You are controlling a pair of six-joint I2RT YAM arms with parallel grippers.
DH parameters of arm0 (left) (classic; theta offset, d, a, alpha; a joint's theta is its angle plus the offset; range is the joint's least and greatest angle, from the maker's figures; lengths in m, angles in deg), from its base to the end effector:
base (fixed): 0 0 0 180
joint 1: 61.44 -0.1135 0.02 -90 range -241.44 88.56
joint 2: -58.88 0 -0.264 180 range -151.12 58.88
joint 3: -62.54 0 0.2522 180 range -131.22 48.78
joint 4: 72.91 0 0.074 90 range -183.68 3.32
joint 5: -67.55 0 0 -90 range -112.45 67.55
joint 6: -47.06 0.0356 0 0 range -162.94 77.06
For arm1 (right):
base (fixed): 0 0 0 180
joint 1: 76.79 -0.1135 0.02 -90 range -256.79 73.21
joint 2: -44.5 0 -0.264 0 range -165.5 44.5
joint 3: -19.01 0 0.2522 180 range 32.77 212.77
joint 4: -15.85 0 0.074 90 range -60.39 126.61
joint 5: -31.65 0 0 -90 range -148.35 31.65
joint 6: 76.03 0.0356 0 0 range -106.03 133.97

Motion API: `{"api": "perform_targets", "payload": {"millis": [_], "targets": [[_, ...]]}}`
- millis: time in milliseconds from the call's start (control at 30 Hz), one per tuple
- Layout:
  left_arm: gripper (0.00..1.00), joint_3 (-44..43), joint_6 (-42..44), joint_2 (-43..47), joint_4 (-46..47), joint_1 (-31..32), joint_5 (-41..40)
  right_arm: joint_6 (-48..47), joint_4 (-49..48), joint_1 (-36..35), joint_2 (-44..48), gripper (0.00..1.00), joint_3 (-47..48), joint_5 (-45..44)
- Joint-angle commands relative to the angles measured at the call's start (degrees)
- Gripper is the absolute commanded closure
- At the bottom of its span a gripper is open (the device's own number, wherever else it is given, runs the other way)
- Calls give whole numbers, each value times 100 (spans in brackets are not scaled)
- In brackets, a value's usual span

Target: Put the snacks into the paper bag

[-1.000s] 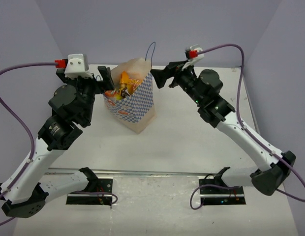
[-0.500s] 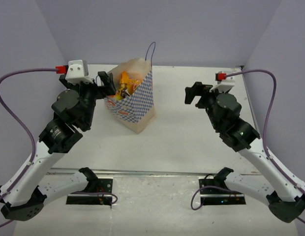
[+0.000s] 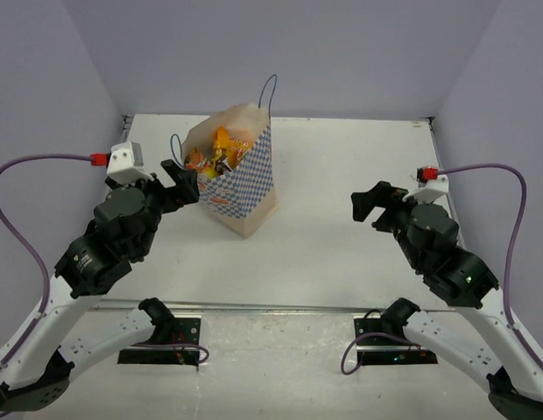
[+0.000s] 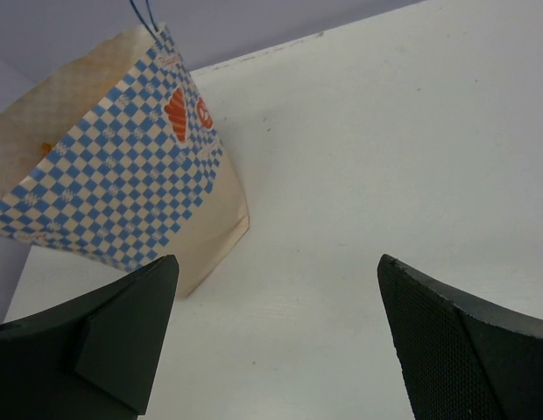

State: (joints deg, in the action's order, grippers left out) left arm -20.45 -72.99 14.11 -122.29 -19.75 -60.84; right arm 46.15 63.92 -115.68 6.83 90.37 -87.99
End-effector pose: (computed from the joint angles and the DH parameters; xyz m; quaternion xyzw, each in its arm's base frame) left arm 0.1123 -0.0704 0.4357 -0.1337 0.7470 -0.1456 0.6348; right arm 0.1064 0.0632 0.3887 0.1118 0.7716 0.1800 0.5997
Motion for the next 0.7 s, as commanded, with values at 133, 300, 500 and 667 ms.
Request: {"api": "perform_targets", "payload": {"millis": [133,300,500,667], "targets": [[0,542,-1328,925,-596,-3,-28,367,226,-13,585,1,-65,1277],[0,876,-1784,1260,-771,-3,209,288,393,-13,647,1,-74,1830],[0,1061,-2233,1331,-1263,-3,323,323,551,-13,761,1,-118,1981],[0,1193,-2401,1480,-1176,-3,367,262,656,-13,831,1,-153,1989]]}}
